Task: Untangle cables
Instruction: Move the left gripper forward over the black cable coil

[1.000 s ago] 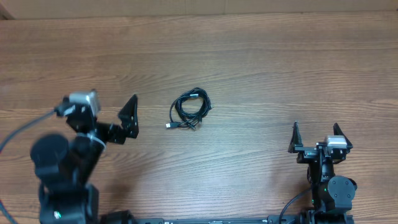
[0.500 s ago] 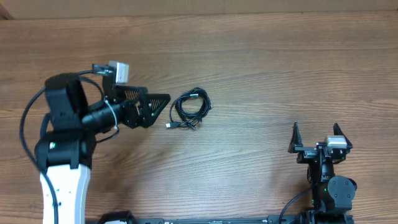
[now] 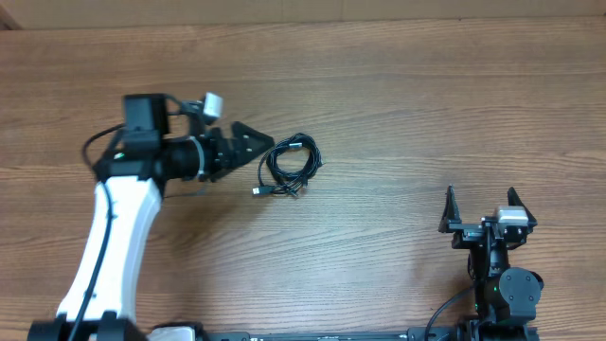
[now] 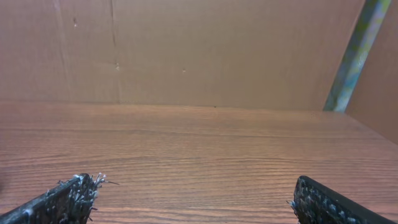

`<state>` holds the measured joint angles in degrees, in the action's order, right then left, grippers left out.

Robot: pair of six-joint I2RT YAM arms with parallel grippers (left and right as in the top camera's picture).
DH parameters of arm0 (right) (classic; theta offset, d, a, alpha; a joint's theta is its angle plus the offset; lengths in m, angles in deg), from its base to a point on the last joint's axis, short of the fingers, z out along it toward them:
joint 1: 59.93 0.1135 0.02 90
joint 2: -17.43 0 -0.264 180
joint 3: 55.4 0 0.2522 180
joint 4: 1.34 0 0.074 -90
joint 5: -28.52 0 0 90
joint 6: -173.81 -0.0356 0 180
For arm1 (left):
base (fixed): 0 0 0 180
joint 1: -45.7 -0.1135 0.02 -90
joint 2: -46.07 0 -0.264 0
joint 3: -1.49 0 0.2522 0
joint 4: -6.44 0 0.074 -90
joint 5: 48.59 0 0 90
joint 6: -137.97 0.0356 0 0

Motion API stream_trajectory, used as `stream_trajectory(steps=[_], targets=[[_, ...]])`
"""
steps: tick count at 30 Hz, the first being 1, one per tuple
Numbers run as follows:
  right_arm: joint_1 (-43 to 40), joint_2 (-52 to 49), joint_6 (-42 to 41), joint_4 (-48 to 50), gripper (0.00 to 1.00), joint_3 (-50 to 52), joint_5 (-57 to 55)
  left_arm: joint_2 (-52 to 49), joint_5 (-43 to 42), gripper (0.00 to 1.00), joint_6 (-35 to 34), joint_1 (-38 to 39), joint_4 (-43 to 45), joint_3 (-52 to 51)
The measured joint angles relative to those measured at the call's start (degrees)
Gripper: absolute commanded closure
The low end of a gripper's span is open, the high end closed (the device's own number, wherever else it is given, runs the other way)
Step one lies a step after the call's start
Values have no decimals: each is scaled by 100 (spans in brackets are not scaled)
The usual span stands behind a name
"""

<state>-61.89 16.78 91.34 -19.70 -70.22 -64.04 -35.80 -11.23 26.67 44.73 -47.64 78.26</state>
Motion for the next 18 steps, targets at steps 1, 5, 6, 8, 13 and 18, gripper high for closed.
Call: stream_trajectory(steps=[1, 5, 6, 8, 13, 18], targets=[[0, 0, -2, -2, 0, 0, 4, -140, 203, 2, -4, 140, 15, 0], [0, 0, 0, 0, 0, 0, 2, -542, 1427, 15, -81, 748, 258, 0], [0, 0, 2, 2, 0, 0, 0, -597, 1762, 20, -81, 887, 350, 0], [0, 0, 0, -2, 0, 0, 0, -688, 2608, 24, -22, 1220, 568, 0], [0, 0, -2, -4, 0, 0, 2, -881, 4854, 26, 74, 2050, 1121, 4], [0, 0, 2, -2, 0, 0, 2, -1257, 6102, 29, 258, 2404, 1471, 7]])
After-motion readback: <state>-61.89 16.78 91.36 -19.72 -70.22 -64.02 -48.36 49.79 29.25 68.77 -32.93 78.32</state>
